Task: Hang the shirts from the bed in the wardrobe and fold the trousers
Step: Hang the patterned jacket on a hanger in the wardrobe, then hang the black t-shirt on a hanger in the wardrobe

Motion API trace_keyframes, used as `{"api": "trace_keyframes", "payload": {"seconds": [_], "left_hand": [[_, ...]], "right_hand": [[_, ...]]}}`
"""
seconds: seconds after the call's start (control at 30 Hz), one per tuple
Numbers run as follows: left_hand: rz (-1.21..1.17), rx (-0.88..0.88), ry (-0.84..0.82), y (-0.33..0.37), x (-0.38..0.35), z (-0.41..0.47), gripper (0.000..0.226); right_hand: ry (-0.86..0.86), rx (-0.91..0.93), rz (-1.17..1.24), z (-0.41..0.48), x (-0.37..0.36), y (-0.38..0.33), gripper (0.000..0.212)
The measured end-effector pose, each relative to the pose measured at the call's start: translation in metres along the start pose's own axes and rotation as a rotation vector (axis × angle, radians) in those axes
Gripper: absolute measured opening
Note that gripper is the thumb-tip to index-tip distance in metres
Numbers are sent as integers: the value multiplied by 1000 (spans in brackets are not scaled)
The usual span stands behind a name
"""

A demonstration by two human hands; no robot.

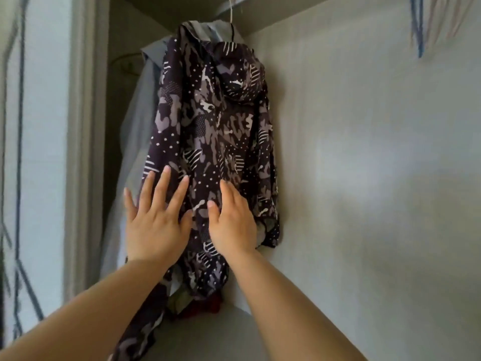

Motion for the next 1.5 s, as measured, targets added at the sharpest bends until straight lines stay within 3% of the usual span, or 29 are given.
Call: {"api": "trace_keyframes", "payload": {"seconds": [0.4,0.67,1.03,1.2,1.5], "left_hand": [[208,142,-301,-121,39,-137,70],[333,326,-570,-240,92,-321,71],[439,748,-830,-372,187,-553,65],[478,943,-869,-408,209,-629,63],[567,1304,-811,-478,223,-719,65]], "right_hand": [[-117,183,33,-123,-82,-114,54],[-510,292,42,-275,-208,-223,54],[-924,411,205,-475,-341,-354,53],[-1104,474,242,-553,-391,-402,53],[-1331,747,287,-646,-474,-496,53]]}}
Point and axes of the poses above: each hand's wrist, its own z-axis towards the middle knuckle, its own x-axis out of the back of the hand, y = z × x, the point moved 10 cm from there along z, towards the middle knuckle, and after that the axes turned 14 degrees about -x, right-handed, at the moved point
